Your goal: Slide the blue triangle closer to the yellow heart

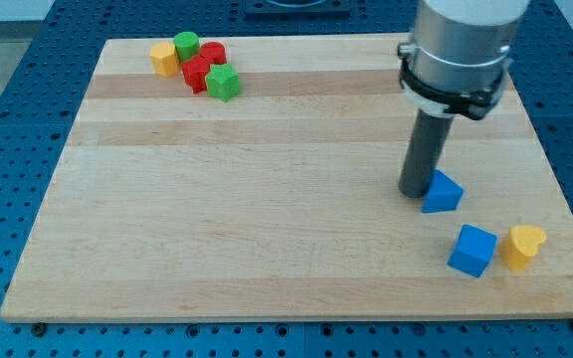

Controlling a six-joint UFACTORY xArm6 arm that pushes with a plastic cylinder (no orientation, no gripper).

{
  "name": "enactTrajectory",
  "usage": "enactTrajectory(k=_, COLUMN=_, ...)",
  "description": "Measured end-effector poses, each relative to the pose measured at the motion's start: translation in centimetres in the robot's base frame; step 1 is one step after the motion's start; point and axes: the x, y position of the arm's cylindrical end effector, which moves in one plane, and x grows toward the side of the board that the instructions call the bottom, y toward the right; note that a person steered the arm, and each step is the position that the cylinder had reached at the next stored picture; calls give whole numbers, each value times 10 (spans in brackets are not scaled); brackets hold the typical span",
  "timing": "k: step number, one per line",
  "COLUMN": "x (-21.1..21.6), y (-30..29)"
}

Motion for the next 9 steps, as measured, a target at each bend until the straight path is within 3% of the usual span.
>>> enactTrajectory(k=5, x=1, y=69)
enactTrajectory(k=9, x=18, y=71)
